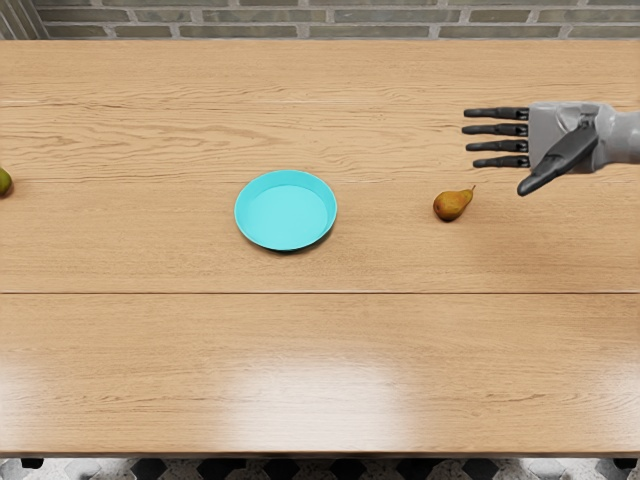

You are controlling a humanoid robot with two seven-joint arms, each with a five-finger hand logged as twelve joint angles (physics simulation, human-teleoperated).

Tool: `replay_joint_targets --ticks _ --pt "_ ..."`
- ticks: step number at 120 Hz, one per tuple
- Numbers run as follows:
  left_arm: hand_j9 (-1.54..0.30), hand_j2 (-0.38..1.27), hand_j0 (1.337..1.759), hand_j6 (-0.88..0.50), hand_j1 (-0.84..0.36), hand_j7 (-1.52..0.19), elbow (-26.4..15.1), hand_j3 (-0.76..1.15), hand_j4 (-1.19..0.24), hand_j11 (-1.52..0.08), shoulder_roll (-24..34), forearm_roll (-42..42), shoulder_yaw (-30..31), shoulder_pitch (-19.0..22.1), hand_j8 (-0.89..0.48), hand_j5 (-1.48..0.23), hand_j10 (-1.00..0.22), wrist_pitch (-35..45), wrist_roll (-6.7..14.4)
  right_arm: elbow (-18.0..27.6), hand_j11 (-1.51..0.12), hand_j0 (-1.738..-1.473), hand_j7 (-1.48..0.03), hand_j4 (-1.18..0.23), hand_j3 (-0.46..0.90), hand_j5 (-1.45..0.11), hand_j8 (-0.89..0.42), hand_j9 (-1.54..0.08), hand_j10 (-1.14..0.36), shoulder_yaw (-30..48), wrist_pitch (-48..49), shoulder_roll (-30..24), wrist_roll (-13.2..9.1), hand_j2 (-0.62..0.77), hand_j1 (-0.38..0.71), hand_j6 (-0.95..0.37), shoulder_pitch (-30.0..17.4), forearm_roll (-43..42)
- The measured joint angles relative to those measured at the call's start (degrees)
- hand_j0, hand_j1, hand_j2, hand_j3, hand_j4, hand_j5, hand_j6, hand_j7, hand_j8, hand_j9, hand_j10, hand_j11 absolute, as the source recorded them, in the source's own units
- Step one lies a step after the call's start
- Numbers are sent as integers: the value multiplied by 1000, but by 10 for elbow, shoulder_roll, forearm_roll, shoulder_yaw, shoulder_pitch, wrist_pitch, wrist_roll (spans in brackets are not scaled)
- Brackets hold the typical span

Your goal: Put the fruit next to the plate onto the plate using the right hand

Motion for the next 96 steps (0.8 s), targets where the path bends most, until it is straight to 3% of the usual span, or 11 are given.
replay_joint_targets --ticks 25,61,76,96 --pt "-27 5 1658 -21 325 -27 0 0 -21 -27 0 0 0 0 -21 -27 -21 0 0 -2 0 -1658 0 0 0 0 2 0 1 19 0 0 0 0 -349 2 5 -41" --pt "-27 5 1658 -21 325 -27 0 0 -21 -27 0 0 0 0 -21 -27 -21 0 0 -1 0 -1658 0 -1 0 0 -1 0 0 62 -1 26 50 0 -349 -1 20 -384" --pt "-27 5 1658 -21 325 -27 0 0 -21 -27 0 0 0 0 -21 -27 -21 0 0 10 0 -1658 0 -2 0 0 -2 0 -1 60 -31 50 71 0 -349 -3 18 -479" --pt "-27 4 1658 -21 325 -27 0 0 -21 -27 0 0 0 0 -21 -27 -21 0 0 36 0 -1658 0 -3 0 0 -3 0 -2 58 -105 70 79 1 -349 -4 9 -578"
